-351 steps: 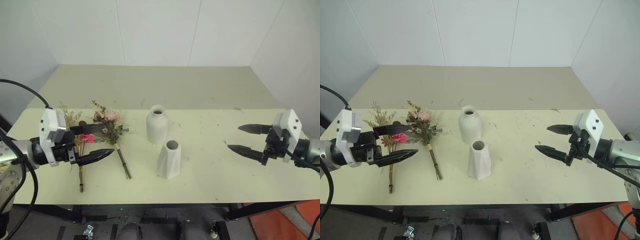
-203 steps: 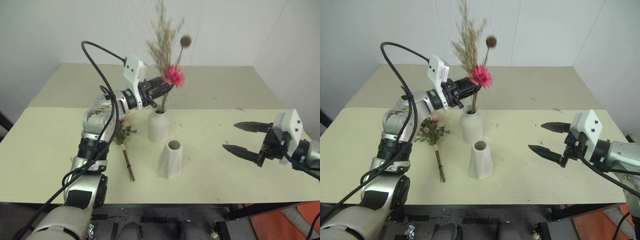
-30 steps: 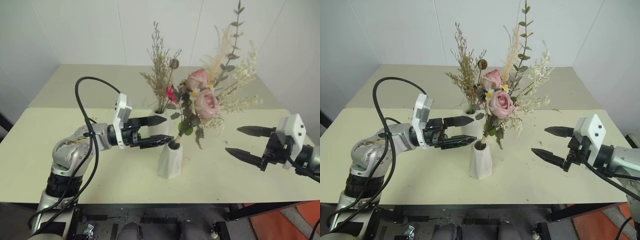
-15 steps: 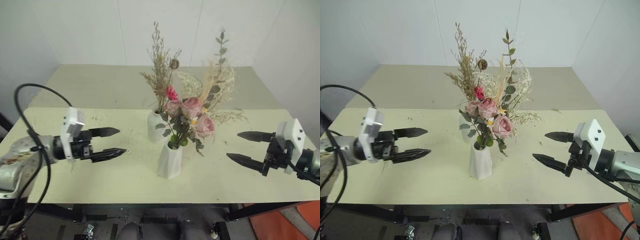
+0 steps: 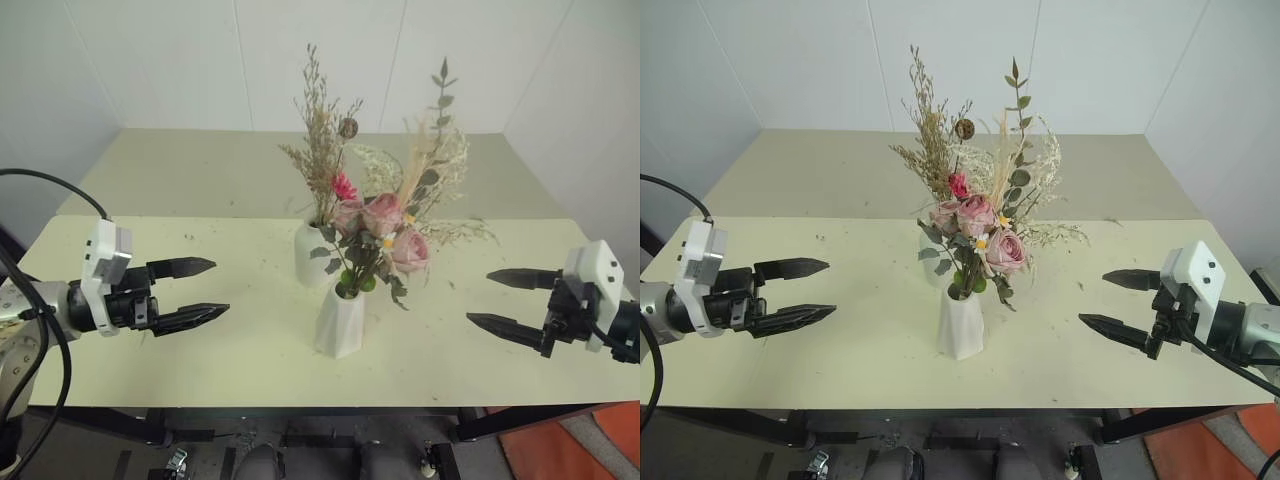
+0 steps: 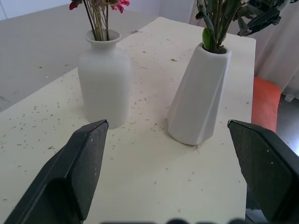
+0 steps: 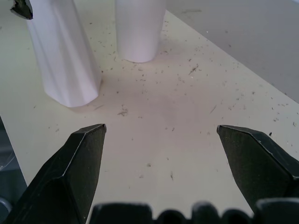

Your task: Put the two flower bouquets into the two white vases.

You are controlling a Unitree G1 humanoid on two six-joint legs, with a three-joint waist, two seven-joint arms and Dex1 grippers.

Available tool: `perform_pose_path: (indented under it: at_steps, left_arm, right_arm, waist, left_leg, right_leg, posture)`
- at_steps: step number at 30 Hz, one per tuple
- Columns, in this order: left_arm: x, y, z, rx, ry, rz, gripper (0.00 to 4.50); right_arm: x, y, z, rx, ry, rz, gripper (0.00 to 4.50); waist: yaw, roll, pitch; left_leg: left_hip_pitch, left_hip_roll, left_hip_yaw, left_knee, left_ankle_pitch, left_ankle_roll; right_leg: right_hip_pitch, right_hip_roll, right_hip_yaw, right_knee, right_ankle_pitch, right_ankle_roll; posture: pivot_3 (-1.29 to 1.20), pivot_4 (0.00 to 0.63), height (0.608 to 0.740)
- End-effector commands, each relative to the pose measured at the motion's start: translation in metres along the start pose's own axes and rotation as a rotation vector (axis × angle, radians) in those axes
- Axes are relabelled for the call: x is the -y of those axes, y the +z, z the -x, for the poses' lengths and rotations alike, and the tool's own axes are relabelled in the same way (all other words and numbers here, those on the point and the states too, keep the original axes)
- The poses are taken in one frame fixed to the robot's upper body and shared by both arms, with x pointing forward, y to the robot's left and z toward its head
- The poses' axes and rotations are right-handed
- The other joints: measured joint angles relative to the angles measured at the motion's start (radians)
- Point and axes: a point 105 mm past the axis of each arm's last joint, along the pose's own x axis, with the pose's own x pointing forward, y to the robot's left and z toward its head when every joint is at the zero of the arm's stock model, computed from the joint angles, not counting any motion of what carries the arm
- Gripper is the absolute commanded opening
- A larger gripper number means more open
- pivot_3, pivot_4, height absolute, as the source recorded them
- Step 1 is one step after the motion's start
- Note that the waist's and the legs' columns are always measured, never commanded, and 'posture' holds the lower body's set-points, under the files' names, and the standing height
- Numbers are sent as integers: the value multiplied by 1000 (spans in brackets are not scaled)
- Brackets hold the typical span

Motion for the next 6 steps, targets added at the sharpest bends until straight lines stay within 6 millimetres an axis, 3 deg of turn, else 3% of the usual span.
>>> perform_pose_path:
  at_steps: [1, 6]
  left_arm:
    - [2, 11, -1, 22, -23, -44, 4465]
    - [2, 11, -6, 22, -59, -41, 4465]
  right_arm:
    - [-1, 12, 10, 9, -22, 66, 4500]
    - [-8, 7, 14, 2, -44, 56, 4500]
  waist:
    - [1, 0, 0]
    - [0, 0, 0]
  left_leg:
    - [0, 0, 0, 0, 0, 0]
    - [1, 0, 0, 0, 0, 0]
  right_leg:
    - [0, 0, 0, 0, 0, 0]
    - [1, 0, 0, 0, 0, 0]
  posture:
    - [0, 150, 740]
    - [0, 150, 740]
